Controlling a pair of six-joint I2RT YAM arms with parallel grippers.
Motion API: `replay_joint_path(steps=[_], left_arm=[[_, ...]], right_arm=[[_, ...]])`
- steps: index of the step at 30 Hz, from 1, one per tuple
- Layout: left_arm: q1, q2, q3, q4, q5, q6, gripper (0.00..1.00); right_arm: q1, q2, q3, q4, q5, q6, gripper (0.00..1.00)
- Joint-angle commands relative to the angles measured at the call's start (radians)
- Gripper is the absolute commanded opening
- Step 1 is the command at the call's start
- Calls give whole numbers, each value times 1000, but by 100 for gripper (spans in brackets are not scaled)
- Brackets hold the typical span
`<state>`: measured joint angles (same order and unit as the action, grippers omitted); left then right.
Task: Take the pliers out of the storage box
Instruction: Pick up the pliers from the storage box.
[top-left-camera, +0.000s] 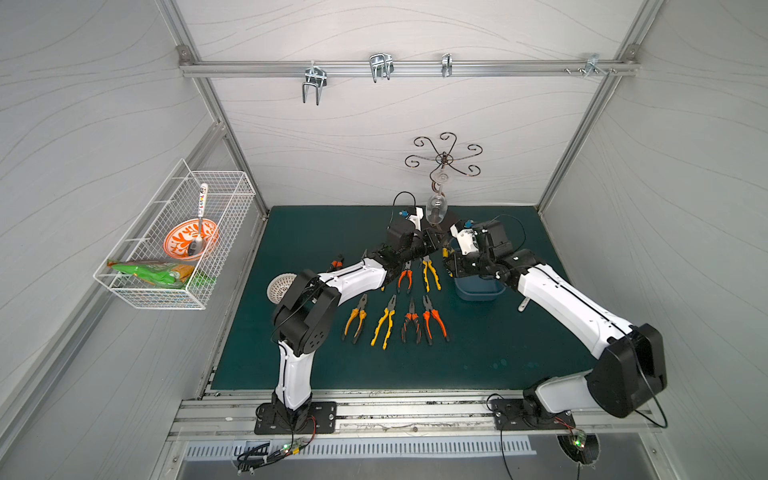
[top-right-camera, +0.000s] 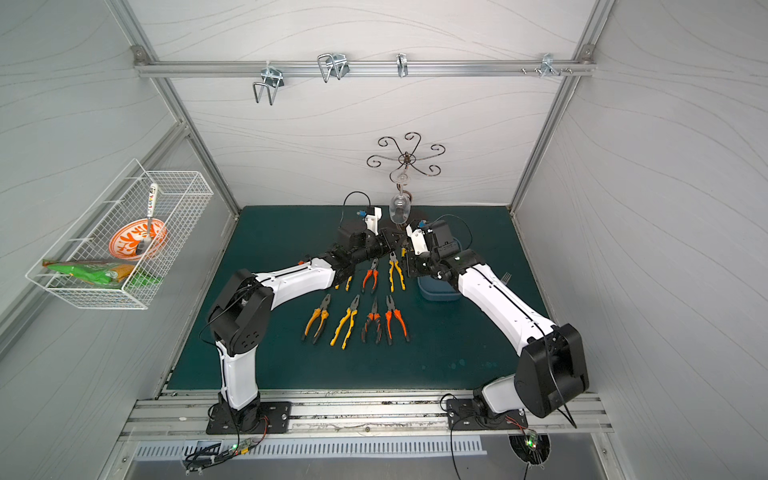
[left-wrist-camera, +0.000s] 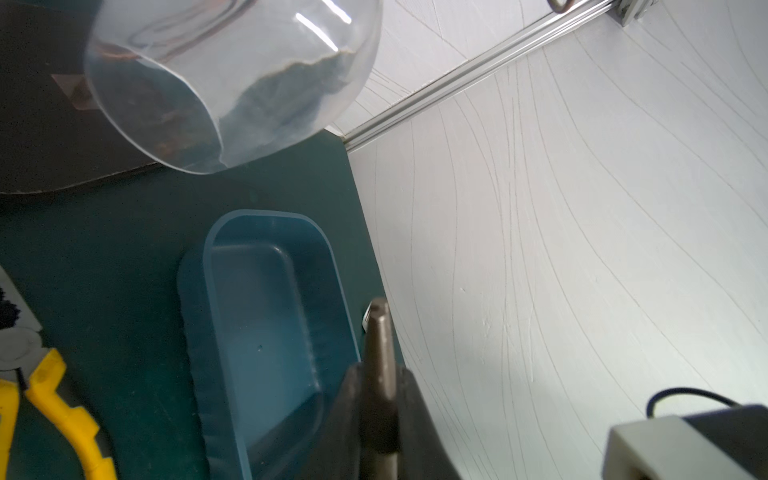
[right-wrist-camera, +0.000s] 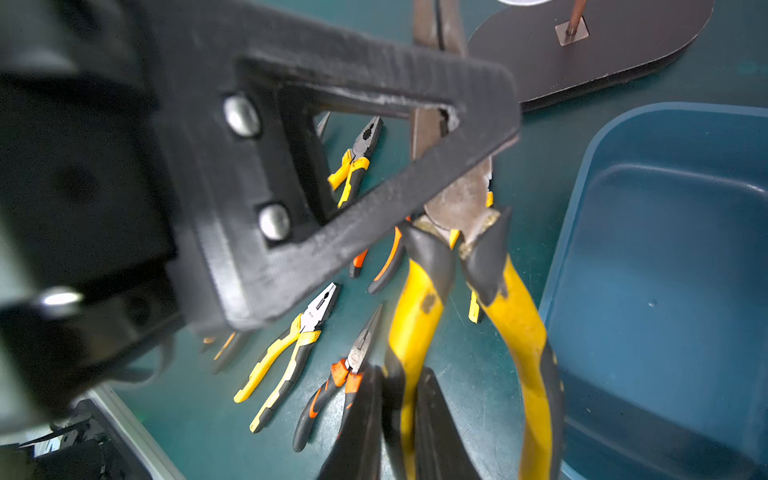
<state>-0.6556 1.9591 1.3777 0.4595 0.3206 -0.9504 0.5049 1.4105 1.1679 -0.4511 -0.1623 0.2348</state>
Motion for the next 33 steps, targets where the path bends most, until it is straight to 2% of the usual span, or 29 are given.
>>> replay_joint_path(steps=[1,3,4,6,11,15,17,22,28,33], left_arm=[[-4,20,44,28,24,-4,0],[-4,14,46,20,29,-1,0],[-4,9,45,15,31,1,0],[0,1,42,6,35,8,0],[35,-33,26,-26,101,38,0],[97,-90,-20,-124,187,101,0],[132,-129,-53,-187,208,133,0],[222,-248,-133,-463,226,294,0],[307,-394,-218,-790,156,550,0],[342,-522,-291,-956,70,746,0]], right_arm=[[6,-34,9,51,-3,-24,0],[6,-38,9,48,2,-25,0],[6,-41,6,48,1,-26,4],[6,-50,1,49,-7,-26,14],[7,-93,-33,55,-39,-39,50],[7,-129,-75,58,-75,-49,66],[8,-141,-94,64,-97,-50,69],[29,-131,-117,86,-138,-77,86],[102,-63,-124,153,-134,-88,99],[217,-29,-149,266,-174,-162,99]])
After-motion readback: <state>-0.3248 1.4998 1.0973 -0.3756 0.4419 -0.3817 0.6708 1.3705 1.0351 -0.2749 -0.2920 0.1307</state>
